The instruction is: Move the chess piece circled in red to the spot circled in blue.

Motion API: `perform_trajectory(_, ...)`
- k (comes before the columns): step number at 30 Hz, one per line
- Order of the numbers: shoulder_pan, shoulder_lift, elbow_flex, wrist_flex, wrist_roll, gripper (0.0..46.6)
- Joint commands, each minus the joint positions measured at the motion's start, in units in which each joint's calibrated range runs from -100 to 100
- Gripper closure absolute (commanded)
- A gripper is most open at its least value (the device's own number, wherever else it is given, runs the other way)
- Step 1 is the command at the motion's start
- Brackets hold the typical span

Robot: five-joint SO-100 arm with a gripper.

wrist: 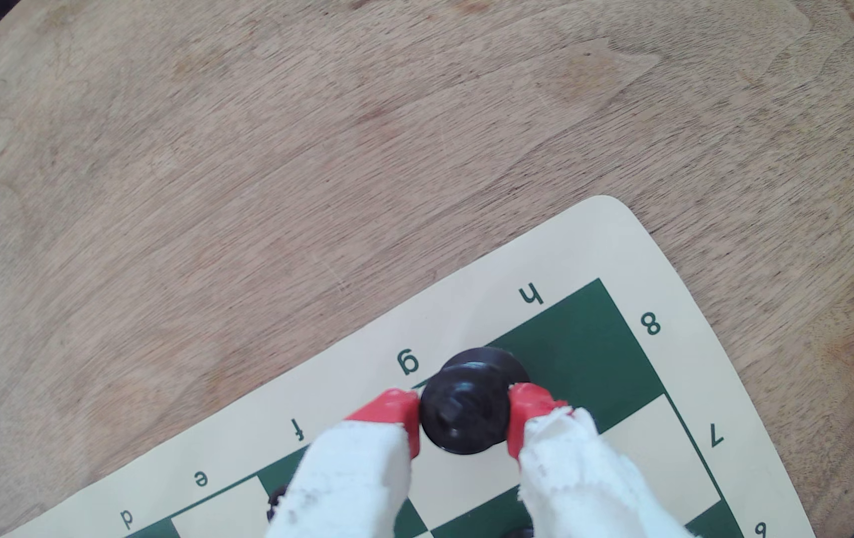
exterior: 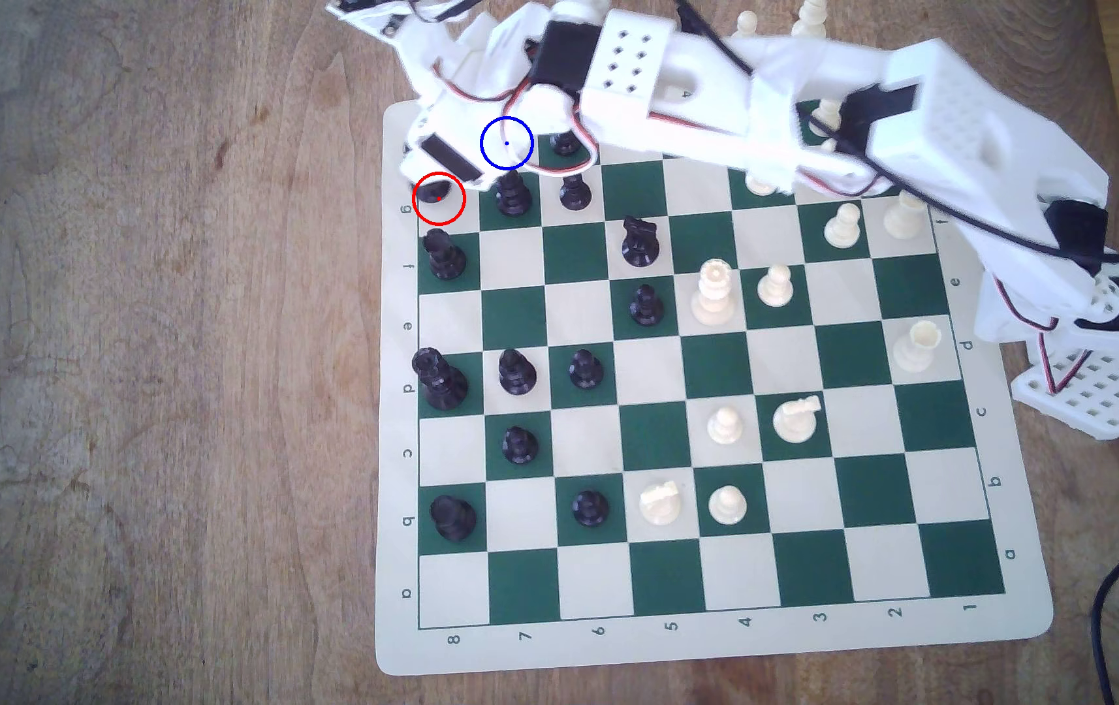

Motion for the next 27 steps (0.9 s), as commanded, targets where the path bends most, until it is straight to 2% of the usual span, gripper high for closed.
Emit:
perform_trajectory(1,1.1,-16.9,5.0,-2.4,0.7,43.5)
perform_trajectory(7,3.7,-25.4,19.2,-7.7,2.2,43.5)
perform_trajectory(16,6.2,-27.7,31.2,-12.3,3.3,43.5)
perform_trajectory(27,7.0,-25.5,34.5,-15.9,2.9,43.4)
